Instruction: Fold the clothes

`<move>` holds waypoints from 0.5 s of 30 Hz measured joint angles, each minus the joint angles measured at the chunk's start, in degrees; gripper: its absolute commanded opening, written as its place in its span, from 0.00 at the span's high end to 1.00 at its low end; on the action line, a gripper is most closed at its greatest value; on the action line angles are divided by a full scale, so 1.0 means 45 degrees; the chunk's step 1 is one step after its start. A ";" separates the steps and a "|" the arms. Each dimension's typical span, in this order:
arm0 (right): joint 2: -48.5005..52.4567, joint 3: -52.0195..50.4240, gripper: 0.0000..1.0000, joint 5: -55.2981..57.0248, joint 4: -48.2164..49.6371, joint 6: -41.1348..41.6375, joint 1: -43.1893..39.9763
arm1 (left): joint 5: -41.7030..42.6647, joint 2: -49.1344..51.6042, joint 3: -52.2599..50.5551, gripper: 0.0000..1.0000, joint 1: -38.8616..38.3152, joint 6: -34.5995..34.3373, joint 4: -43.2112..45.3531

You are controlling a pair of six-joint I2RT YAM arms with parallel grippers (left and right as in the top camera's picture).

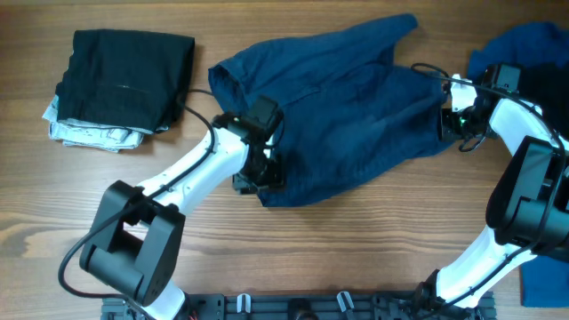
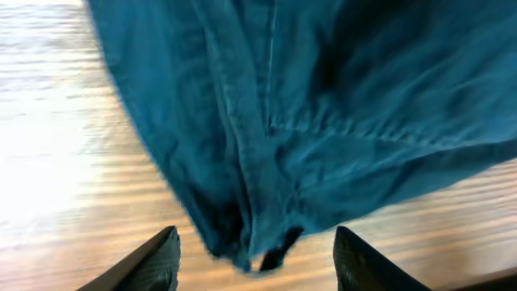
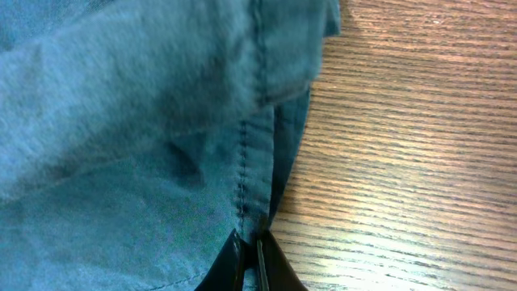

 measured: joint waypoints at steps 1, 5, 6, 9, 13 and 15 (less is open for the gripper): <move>0.0000 0.0000 0.96 -0.0005 0.0019 0.0092 0.0000 | 0.0024 0.0000 -0.0277 0.39 -0.0015 0.0000 0.0374; 0.0000 0.0000 0.96 -0.0039 0.0160 0.0437 0.0000 | 0.0039 0.0005 -0.1588 0.42 -0.0024 0.0000 0.2137; 0.0000 0.0000 0.96 -0.0039 0.0194 0.0539 0.0000 | 0.0165 -0.0015 -0.1899 0.50 -0.0019 0.0000 0.2550; 0.0000 0.0000 0.96 -0.0039 0.0214 0.0685 0.0000 | 0.0374 -0.0063 -0.2055 0.69 -0.0019 -0.0015 0.2948; 0.0000 0.0000 0.96 -0.0044 0.0248 0.0908 0.0000 | 0.0670 -0.0058 -0.2234 0.78 -0.0019 0.0073 0.3245; 0.0000 0.0000 0.96 -0.0044 0.0253 0.0957 0.0000 | 0.0777 -0.0058 -0.2259 0.92 -0.0019 0.0102 0.3308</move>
